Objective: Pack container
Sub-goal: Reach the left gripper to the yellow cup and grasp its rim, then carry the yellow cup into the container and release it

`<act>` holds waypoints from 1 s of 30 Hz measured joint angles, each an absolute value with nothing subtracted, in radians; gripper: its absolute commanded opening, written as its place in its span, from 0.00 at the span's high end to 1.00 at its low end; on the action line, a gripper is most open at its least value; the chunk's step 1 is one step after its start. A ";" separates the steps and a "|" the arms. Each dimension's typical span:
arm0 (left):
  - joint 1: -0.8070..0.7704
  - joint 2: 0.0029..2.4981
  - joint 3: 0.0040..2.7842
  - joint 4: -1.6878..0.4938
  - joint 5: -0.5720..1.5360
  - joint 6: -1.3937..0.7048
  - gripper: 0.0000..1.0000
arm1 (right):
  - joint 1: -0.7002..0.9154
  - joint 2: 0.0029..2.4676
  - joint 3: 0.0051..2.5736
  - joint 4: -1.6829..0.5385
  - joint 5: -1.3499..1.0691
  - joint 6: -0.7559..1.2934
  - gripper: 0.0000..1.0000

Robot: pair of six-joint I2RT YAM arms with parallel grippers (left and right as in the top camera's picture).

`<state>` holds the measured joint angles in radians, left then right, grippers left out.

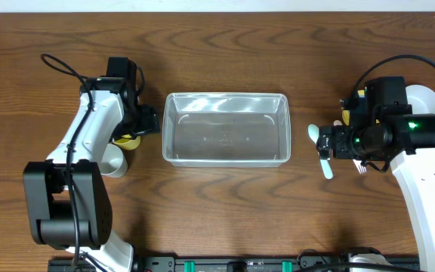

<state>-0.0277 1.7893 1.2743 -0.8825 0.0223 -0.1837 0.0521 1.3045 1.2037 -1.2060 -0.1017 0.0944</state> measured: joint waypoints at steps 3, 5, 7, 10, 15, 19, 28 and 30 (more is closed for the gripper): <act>-0.028 1.790 1.275 -0.881 0.023 -0.184 0.40 | 0.052 1.304 1.204 -1.211 -0.102 0.094 0.04; -0.028 1.790 1.275 -0.881 0.023 -0.179 0.55 | 0.052 1.304 1.204 -1.211 -0.102 0.094 0.05; -0.028 1.790 1.275 -0.880 0.022 -0.184 0.61 | 0.052 1.304 1.204 -1.212 -0.102 0.094 0.05; -0.028 1.790 1.274 -0.880 0.023 -0.183 0.71 | 0.052 1.304 1.204 -1.213 -0.102 0.094 0.05; -0.028 1.790 1.275 -0.880 0.022 -0.180 0.81 | 0.052 1.304 1.204 -1.214 -0.102 0.094 0.05; -0.028 1.790 1.274 -0.880 0.022 -0.179 0.87 | 0.052 1.304 1.204 -1.214 -0.102 0.094 0.05; -0.028 1.790 1.274 -0.880 0.022 -0.179 0.94 | 0.052 1.304 1.204 -1.216 -0.102 0.094 0.05; -0.028 1.790 1.274 -0.880 0.022 -0.179 0.94 | 0.052 1.304 1.204 -1.216 -0.102 0.094 0.05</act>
<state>-0.0277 1.7897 1.2743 -0.8799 0.0219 -0.1791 0.0521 1.3045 1.2037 -1.2163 -0.1017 0.0944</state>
